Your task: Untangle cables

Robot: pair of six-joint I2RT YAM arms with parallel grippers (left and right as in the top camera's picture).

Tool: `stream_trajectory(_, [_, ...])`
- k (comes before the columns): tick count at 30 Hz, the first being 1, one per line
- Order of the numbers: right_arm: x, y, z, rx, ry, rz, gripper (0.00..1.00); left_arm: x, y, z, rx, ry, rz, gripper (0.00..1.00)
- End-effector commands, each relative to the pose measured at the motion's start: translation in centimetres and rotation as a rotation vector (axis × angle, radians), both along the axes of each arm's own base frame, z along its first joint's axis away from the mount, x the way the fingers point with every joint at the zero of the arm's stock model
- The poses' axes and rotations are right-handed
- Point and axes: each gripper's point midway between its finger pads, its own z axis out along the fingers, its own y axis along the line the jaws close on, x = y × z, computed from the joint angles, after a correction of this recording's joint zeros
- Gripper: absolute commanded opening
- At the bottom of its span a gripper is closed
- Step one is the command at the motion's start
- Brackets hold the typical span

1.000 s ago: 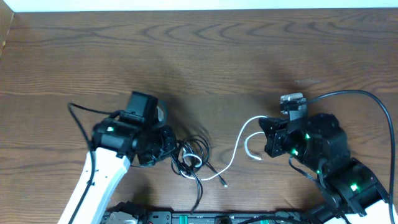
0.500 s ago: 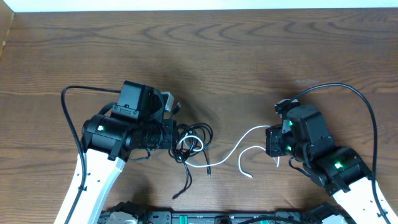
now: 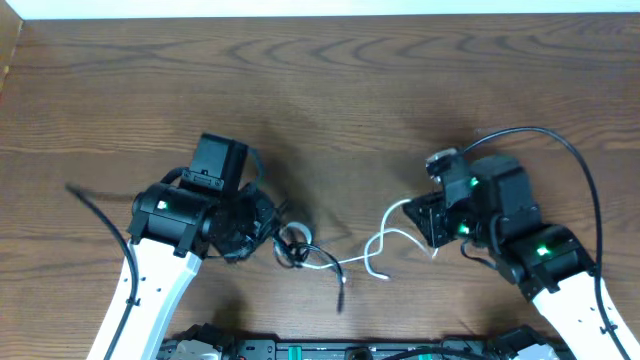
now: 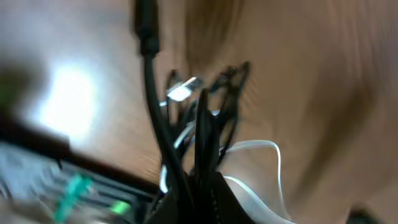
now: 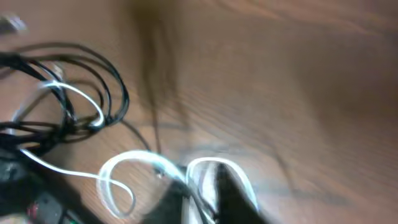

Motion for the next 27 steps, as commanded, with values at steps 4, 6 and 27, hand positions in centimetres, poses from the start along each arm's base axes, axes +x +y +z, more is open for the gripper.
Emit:
stream_trajectory(4, [-0.8,1.3,2.6,0.213,0.009,0.131,0.7,-0.6,2.3,-0.3,0.003,0.207,0.682,0.07])
stream_trajectory(6, [-1.7,1.8,3.1,0.241,-0.01,0.215,0.75,-0.5,2.6,-0.4,0.007,0.214,0.747,0.07])
stream_trajectory(27, [-6.4,10.2,-2.7,0.221,0.246,0.488,0.62,1.1,2.1,-3.3,0.066,0.328,0.85,0.07])
